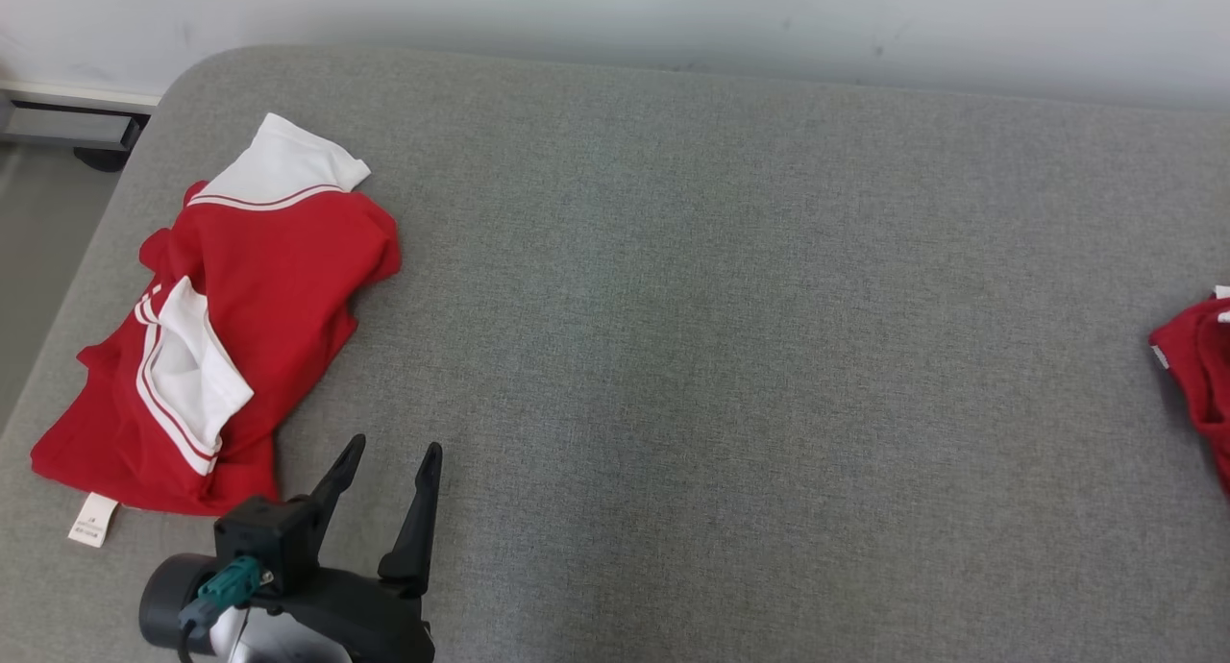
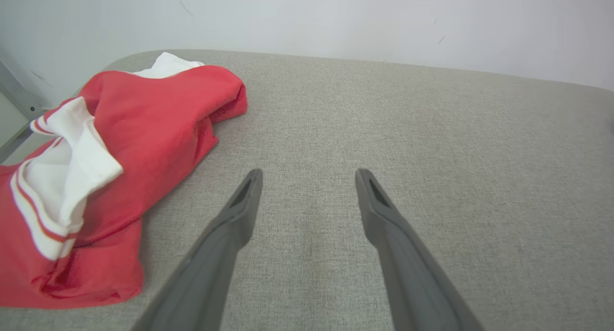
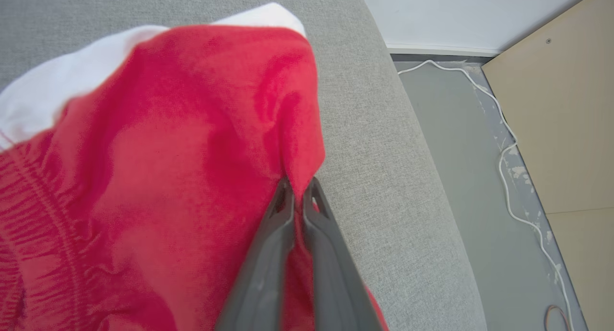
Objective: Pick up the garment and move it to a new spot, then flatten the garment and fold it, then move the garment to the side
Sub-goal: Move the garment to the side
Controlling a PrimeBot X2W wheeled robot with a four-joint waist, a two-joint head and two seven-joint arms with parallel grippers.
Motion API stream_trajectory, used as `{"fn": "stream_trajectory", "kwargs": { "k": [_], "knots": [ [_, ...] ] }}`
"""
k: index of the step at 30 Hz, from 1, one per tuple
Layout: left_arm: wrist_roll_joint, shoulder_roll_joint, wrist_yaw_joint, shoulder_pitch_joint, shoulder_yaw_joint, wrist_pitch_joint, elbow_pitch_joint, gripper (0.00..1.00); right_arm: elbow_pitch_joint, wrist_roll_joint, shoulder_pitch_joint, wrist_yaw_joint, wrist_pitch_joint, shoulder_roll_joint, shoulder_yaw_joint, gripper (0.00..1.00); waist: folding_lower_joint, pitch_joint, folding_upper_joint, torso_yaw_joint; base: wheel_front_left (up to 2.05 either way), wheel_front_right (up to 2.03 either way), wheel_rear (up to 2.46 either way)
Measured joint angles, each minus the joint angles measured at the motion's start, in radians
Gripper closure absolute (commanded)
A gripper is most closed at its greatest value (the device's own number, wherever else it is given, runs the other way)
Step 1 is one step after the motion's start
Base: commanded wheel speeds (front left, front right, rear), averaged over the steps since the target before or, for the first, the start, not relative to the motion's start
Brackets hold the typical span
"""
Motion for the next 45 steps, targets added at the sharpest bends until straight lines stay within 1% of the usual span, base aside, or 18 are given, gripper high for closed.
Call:
{"fn": "stream_trajectory", "kwargs": {
  "k": [5,10,11,12,18,21,23,24,25,28,29,30,32,33,35,37,40,45],
  "knots": [
    [0.002,0.001,0.0,-0.013,-0.003,0.001,0.0,0.0,-0.003,-0.036,0.018,-0.001,-0.022,-0.028,-0.001,1.0,0.0,0.002,0.0,0.0,0.0,0.0,0.0],
    [0.003,0.006,0.0,-0.013,-0.004,0.005,-0.001,0.0,-0.019,-0.057,0.018,-0.004,-0.039,-0.032,0.001,1.0,0.0,0.003,0.0,0.0,0.0,0.0,0.0],
    [0.003,0.007,0.0,-0.013,-0.005,0.009,-0.001,0.0,-0.021,-0.059,0.019,-0.004,-0.04,-0.032,0.002,0.85,0.0,0.004,0.0,0.0,0.0,0.0,0.0],
    [0.003,0.007,0.0,-0.013,-0.005,0.009,-0.001,0.0,-0.025,-0.064,0.021,-0.004,-0.046,-0.031,0.007,0.0,-0.0001,0.004,0.0,0.0,0.0,0.0,0.0],
    [0.008,0.008,0.0,-0.013,-0.007,0.01,-0.001,0.0,-0.012,-0.097,0.019,-0.007,-0.075,-0.033,0.024,0.0,0.0,0.003,0.0,-0.001,0.0,0.0,0.0],
    [0.008,0.012,0.0,-0.012,-0.002,0.01,-0.001,0.0,-0.003,-0.102,-0.005,-0.003,-0.114,-0.035,0.04,0.0,0.0,-0.005,0.0,-0.007,0.0,0.0,0.0],
    [0.008,0.013,0.0,-0.012,0.001,0.008,-0.001,0.0,0.0,-0.102,-0.019,0.021,-0.153,-0.041,0.044,0.0,-0.0001,-0.012,0.0,-0.012,0.0,0.0,0.0],
    [0.008,0.012,0.0,-0.012,0.005,0.007,-0.001,0.0,0.003,-0.102,-0.028,0.038,-0.172,-0.047,0.053,0.0,0.0,-0.016,0.0,-0.015,0.0,0.0,0.0],
    [0.008,0.012,0.001,-0.012,0.01,0.003,0.0,0.0,0.002,-0.102,-0.036,0.066,-0.198,-0.054,0.068,0.0,0.0,-0.02,0.0,-0.018,0.0,0.0,0.0],
    [0.008,0.012,0.002,-0.015,0.021,-0.012,0.001,0.0,0.002,-0.098,-0.068,0.122,-0.266,-0.054,0.091,0.0,-0.0001,-0.035,0.0,-0.028,0.0,0.0,0.0],
    [0.008,0.012,0.002,-0.016,0.024,-0.02,0.002,0.0,0.003,-0.09,-0.077,0.13,-0.287,-0.046,0.093,0.0,0.0,-0.041,0.0,-0.031,0.0,0.0,0.0],
    [0.008,0.013,0.004,-0.016,0.03,-0.026,0.002,0.0,0.006,-0.076,-0.091,0.132,-0.307,-0.029,0.089,0.0,-0.0001,-0.047,-0.0001,-0.036,0.0,0.0,0.0],
    [0.008,0.014,0.01,-0.016,0.052,-0.034,0.006,0.0,0.013,-0.02,-0.122,0.136,-0.337,0.031,0.069,0.0,-0.0001,-0.059,-0.0002,-0.047,0.0,0.0,0.0],
    [0.008,0.018,0.012,-0.016,0.058,-0.037,0.011,0.0,0.016,-0.006,-0.134,0.152,-0.353,0.059,0.072,0.0,-0.0001,-0.065,-0.0002,-0.053,0.0,0.0,0.0],
    [0.007,0.019,0.018,-0.016,0.067,-0.044,0.027,0.0,0.017,0.002,-0.136,0.173,-0.384,0.103,0.091,0.0,0.0,-0.079,-0.0002,-0.067,0.0,0.0,0.0],
    [0.007,0.019,0.018,-0.015,0.074,-0.047,0.035,0.0,0.015,0.011,-0.131,0.195,-0.418,0.138,0.11,0.0,0.0,-0.095,-0.0001,-0.081,0.0,0.0,0.0],
    [0.002,0.018,0.019,-0.01,0.082,-0.055,0.037,0.0,-0.018,0.032,-0.121,0.213,-0.469,0.185,0.131,0.0,-0.0002,-0.121,-0.0002,-0.106,0.0,0.0,0.0],
    [0.001,0.013,0.027,0.005,0.085,-0.067,0.055,0.0,-0.099,0.054,-0.037,0.225,-0.55,0.256,0.161,0.0,-0.0002,-0.166,-0.0001,-0.15,0.0,0.0,0.0]
  ]
}}
